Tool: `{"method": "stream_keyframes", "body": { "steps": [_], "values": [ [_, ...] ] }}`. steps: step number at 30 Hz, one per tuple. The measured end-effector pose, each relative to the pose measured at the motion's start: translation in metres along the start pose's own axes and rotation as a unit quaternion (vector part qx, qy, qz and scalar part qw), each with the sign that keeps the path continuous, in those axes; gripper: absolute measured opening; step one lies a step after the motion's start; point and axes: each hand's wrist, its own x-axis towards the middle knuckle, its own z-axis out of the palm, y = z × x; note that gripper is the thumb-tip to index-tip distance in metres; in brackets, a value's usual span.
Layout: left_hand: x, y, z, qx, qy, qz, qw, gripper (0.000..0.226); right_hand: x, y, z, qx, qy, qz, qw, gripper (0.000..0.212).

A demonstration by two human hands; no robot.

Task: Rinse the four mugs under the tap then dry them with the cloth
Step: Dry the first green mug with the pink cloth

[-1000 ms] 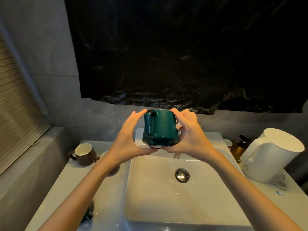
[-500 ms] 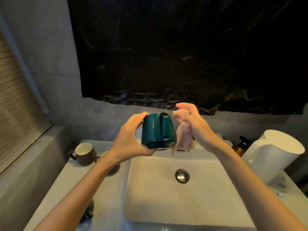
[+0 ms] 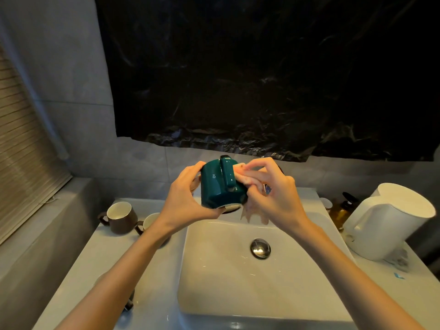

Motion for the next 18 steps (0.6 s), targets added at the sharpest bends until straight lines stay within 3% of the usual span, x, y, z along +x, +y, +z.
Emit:
{"method": "stream_keyframes", "body": {
  "steps": [6,10,18],
  "values": [
    [0.005,0.004,0.001,0.007,-0.036,0.021,0.999,0.069,0.017,-0.004,0.001,-0.033,0.000,0.038,0.999,0.033],
    [0.005,-0.004,0.002,-0.009,-0.014,-0.004,1.000,0.068,0.012,-0.001,0.005,-0.037,-0.021,0.026,0.999,0.033],
    [0.004,-0.023,0.003,0.061,0.022,-0.067,0.996,0.071,-0.013,0.003,0.003,0.108,-0.041,0.096,0.989,0.018]
  ]
}}
